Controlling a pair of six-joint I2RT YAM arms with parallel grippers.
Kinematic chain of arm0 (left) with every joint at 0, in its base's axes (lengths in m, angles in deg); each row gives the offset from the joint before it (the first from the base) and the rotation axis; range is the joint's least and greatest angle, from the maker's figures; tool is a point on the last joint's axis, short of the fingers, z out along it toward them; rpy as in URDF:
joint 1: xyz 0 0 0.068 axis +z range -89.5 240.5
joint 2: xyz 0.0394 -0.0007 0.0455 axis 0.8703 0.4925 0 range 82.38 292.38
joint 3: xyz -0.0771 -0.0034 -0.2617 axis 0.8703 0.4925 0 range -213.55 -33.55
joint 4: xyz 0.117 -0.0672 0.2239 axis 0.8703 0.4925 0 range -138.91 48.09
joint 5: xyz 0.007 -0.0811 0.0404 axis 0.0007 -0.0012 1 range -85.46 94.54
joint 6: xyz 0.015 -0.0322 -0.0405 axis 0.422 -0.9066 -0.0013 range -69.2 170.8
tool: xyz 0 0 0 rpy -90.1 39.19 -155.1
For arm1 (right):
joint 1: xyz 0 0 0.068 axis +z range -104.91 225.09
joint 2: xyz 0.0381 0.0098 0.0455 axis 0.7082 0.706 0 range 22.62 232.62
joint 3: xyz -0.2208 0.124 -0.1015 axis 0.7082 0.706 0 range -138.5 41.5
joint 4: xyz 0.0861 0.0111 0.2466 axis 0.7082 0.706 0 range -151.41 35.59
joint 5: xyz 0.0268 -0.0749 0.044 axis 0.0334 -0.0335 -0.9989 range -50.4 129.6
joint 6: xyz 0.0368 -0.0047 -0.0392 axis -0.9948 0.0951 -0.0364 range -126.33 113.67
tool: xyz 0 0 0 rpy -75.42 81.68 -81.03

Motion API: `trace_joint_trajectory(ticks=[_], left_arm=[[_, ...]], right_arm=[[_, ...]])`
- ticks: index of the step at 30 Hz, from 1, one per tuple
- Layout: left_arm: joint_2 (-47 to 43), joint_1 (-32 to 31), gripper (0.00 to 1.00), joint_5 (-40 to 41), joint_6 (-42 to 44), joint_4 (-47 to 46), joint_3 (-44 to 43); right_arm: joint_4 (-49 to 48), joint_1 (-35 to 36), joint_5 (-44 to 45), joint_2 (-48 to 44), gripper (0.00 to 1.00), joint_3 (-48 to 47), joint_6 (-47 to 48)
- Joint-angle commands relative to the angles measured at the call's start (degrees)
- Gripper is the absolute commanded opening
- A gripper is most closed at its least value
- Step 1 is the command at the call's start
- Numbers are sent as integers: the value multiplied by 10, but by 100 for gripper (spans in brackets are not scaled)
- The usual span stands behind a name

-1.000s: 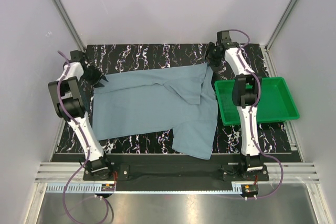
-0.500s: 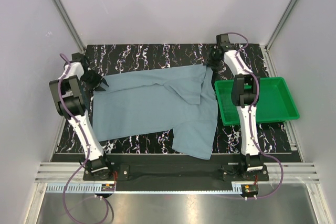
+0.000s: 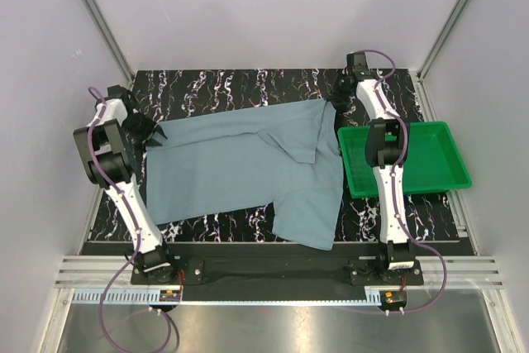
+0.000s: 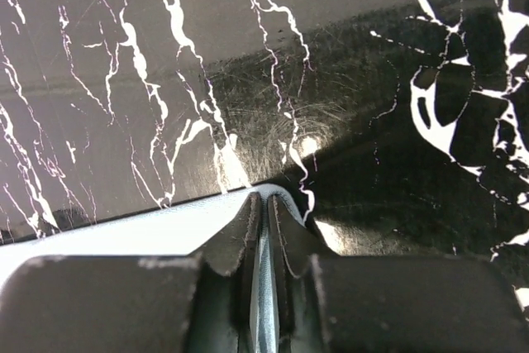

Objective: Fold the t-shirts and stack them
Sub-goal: Fold the tshirt

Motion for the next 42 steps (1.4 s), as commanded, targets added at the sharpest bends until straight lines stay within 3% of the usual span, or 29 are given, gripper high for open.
trace_joint_trajectory(ticks=[1, 2, 3, 6, 13, 17, 23, 27, 32, 42], left_arm=[[11, 10, 40, 55, 27, 12, -13], [9, 10, 41, 57, 30, 14, -15], [7, 10, 41, 55, 32, 16, -15], [-19, 5, 44, 35, 32, 10, -9], [-109, -51, 47, 70, 48, 14, 5], [-181, -109, 43, 94, 36, -10, 73], [-261, -286, 33, 35, -31, -110, 171], [-255, -395, 29, 43, -49, -190, 172], [-192, -498, 21, 53, -46, -243, 153], [-127, -515, 17, 55, -139, -333, 179]], right_arm=[[-34, -11, 9, 7, 16, -25, 17], [-30, -11, 8, 8, 22, -32, 17], [-19, -12, 4, 11, 37, -46, 17], [28, -12, 0, 0, 52, -69, 9], [138, -5, 31, -111, 64, -14, 12], [219, 17, 54, -154, 64, -4, 58], [186, 63, 4, -301, 63, 206, 47], [170, 95, -28, -382, 62, 319, 42], [153, 102, -31, -439, 61, 389, 41], [121, 102, -36, -513, 60, 484, 46]])
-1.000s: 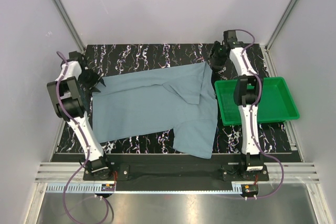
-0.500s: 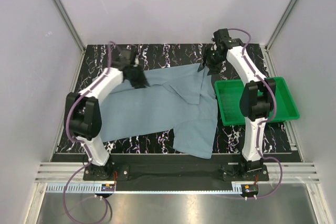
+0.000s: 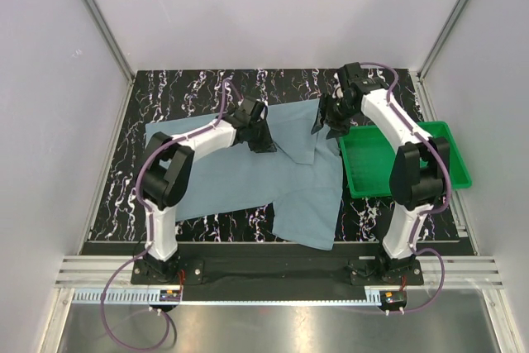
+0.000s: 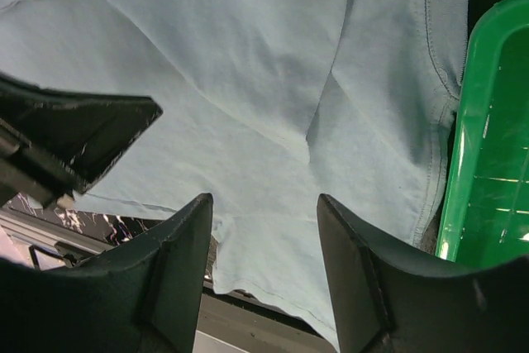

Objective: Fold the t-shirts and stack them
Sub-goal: Fold the tshirt

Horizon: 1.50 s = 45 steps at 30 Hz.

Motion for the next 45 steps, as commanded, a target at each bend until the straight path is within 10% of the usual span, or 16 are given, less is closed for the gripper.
trace_joint_trajectory(ticks=[1, 45], left_arm=[[13, 5, 16, 3, -45, -61, -4], [140, 7, 25, -21, -99, 38, -132]], right_arm=[[-30, 0, -9, -47, 60, 9, 6], [-60, 0, -2, -100, 58, 90, 15]])
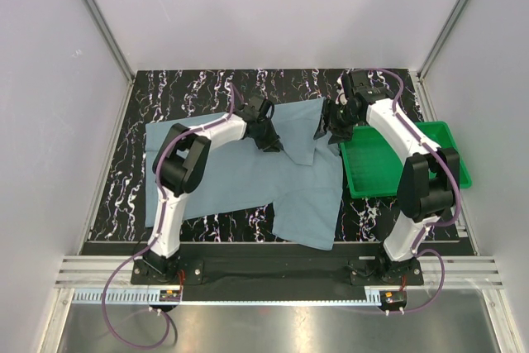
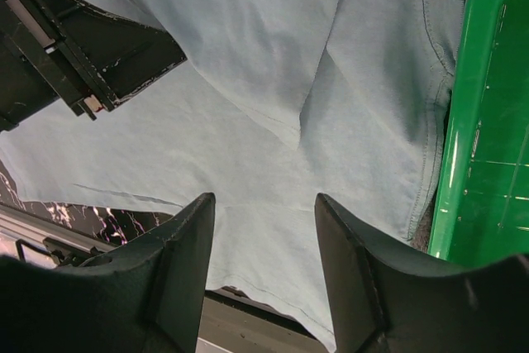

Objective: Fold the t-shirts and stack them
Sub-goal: Fold the tshirt

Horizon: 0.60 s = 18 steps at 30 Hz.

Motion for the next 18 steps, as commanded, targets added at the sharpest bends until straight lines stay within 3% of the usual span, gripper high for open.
trace_joint_trajectory(ticks=[1, 6, 14, 18], left_arm=[[22, 1, 22, 0, -6, 15, -32], [29, 1, 18, 2, -6, 26, -36], [15, 0, 0, 20, 24, 54, -44], [-6, -1, 0, 29, 47, 80, -58]], right_arm=[[-15, 1, -1, -29, 59, -1, 11], [-13, 1, 5, -33, 58, 4, 14], [-14, 0, 4, -32, 58, 2, 13], [-12, 0, 0, -29, 58, 7, 13]])
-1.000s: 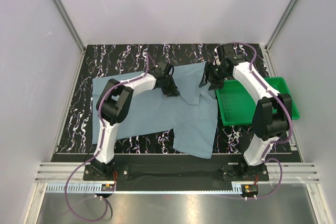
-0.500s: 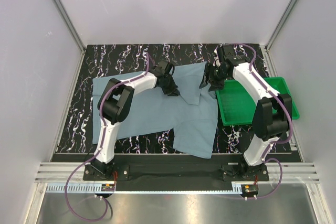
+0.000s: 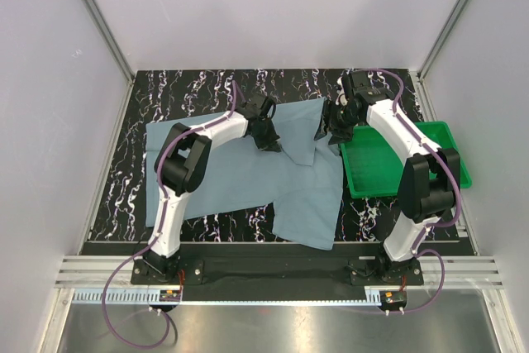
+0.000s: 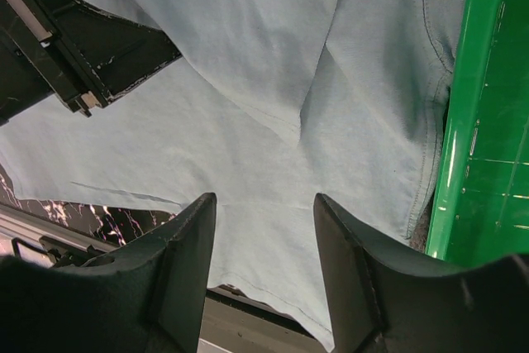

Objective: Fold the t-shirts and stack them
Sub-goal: Fold the tshirt

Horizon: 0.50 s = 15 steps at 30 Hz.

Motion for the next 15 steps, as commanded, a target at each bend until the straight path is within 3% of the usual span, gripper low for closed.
trace_joint_trajectory(ticks=[1, 15], left_arm=[[-27, -3, 0, 19, 30, 29, -17], [-78, -2, 0, 6, 35, 53, -3]], right_arm=[[-13, 0, 0, -26, 58, 7, 9], [-27, 0, -14, 2, 58, 36, 10]])
